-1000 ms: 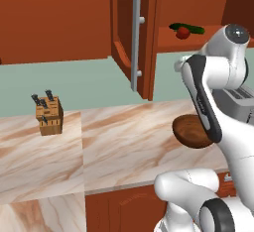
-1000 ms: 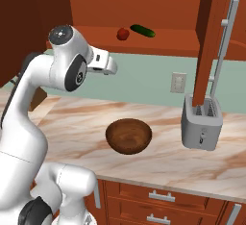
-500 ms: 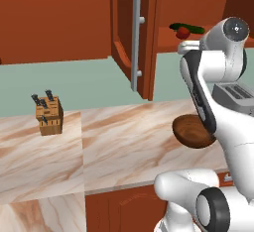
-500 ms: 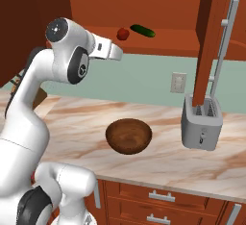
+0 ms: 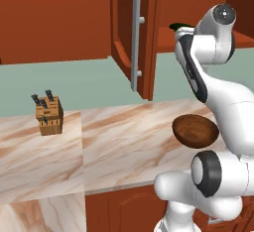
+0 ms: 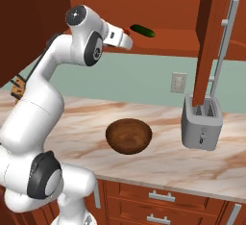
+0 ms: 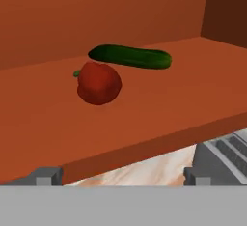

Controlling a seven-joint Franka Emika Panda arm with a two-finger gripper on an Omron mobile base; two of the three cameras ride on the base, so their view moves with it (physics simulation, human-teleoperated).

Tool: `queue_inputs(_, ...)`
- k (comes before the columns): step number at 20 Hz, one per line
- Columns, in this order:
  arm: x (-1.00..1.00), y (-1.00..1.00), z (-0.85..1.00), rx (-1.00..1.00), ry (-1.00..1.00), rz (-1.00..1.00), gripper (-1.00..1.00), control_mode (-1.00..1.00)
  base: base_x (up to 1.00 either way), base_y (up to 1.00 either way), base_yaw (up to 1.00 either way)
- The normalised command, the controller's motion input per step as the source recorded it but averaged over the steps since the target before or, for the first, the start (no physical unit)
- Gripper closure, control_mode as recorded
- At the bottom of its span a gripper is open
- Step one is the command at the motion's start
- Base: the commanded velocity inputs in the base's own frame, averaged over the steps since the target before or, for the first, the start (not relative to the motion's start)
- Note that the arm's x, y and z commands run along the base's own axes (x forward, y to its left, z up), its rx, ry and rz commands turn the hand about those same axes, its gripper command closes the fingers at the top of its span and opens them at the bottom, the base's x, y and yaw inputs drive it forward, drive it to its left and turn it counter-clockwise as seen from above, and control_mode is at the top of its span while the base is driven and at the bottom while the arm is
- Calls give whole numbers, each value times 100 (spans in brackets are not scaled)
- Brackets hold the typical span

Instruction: Pick the bell pepper from the cabinet and place it in the bowl. Then pick the bowl and place it in the sink. Then turn on the sink facuet.

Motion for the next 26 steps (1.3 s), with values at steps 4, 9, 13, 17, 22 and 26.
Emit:
queue_inputs(4, 42, -9, 0, 1, 0, 0, -100, -100, 0, 0, 0)
queue_inputs(9, 46, 0, -2, 0, 0, 0, -100, -100, 0, 0, 0)
queue_inputs(13, 50, 0, -7, 0, 0, 0, -100, -100, 0, 0, 0)
queue_inputs(17, 49, 0, -14, 0, 0, 0, -100, -100, 0, 0, 0)
queue_inputs(22, 49, 0, -5, 0, 0, 0, -100, -100, 0, 0, 0)
queue_inputs(26, 40, 0, 0, 0, 0, 0, -100, -100, 0, 0, 0)
